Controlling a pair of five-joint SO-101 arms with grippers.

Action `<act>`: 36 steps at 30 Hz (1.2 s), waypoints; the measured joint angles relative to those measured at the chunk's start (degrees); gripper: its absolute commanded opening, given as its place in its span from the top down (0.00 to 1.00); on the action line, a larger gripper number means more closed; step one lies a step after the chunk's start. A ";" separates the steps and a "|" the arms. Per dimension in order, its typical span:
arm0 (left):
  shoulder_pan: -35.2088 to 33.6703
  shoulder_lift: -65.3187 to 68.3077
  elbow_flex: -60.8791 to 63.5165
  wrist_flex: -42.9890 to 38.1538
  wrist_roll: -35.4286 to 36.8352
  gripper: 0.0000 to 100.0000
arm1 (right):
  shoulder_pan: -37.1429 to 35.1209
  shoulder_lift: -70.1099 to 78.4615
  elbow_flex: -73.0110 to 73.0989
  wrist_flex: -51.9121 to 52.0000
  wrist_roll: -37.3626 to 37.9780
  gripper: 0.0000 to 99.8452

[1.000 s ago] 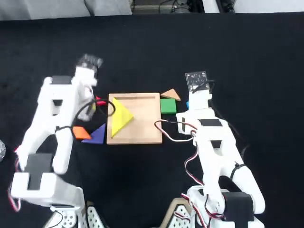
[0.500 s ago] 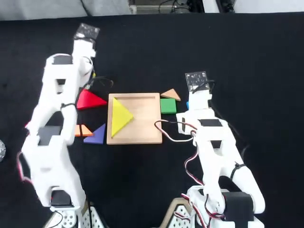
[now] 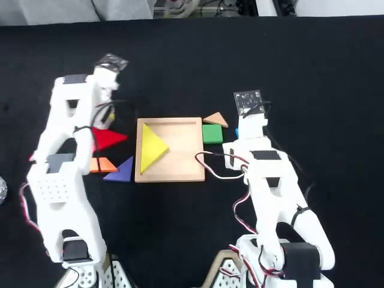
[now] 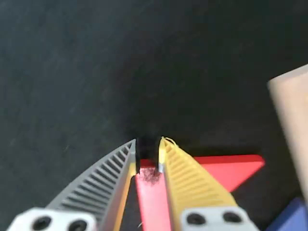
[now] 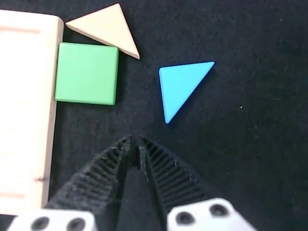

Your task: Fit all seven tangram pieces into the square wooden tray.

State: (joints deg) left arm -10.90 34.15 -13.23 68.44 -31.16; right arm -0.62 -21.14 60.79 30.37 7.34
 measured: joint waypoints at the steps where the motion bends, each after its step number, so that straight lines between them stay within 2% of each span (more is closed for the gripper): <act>1: -1.23 0.00 0.00 0.26 -0.09 0.91 | 0.00 0.00 0.00 0.00 0.00 0.99; 7: -7.65 -0.53 -4.66 8.00 -0.88 0.90 | 0.00 0.00 0.00 0.00 0.00 0.99; 10: -8.35 -4.31 -8.44 12.66 -2.02 0.85 | 0.00 0.00 0.00 0.00 0.00 0.99; 14: -7.91 -8.88 -9.93 19.60 -12.31 0.76 | 0.00 0.00 0.00 0.00 0.00 0.99; 22: -4.75 -4.75 -7.74 20.66 -17.32 0.73 | 0.00 0.00 0.00 0.00 0.00 0.99; 28: -2.81 -1.05 -7.03 23.21 -30.42 0.73 | 0.00 0.00 0.00 0.00 0.00 0.99; 33: -2.99 -1.05 -7.12 20.13 -33.49 0.73 | 0.00 0.00 0.00 0.00 0.00 0.99; 36: -3.96 -1.05 -7.12 18.64 -35.87 0.80 | 0.00 0.00 0.00 0.00 0.00 0.99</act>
State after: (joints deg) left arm -14.86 33.10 -20.35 87.08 -67.03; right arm -0.62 -21.14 60.79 30.37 7.34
